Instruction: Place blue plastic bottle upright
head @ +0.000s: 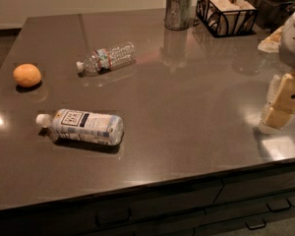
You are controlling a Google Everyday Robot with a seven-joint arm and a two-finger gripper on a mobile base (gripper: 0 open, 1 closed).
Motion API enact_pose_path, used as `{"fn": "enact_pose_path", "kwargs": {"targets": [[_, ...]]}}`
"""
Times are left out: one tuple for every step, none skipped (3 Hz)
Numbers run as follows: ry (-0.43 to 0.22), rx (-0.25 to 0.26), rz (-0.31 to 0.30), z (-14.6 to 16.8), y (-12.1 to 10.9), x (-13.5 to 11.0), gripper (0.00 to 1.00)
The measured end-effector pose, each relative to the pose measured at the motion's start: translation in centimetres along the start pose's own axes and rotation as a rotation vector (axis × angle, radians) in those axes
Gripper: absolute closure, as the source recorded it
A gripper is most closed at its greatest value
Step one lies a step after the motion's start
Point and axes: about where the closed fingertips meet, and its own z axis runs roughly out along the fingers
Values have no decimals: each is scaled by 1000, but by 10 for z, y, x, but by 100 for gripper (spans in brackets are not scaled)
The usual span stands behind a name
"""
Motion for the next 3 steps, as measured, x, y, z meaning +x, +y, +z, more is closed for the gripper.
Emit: {"fn": "enact_pose_path", "kwargs": {"targets": [[0,0,0,0,0,0,0],[-12,-38,-29,12,7,-35,0],[-29,-87,-67,34,17,-88,0]]}}
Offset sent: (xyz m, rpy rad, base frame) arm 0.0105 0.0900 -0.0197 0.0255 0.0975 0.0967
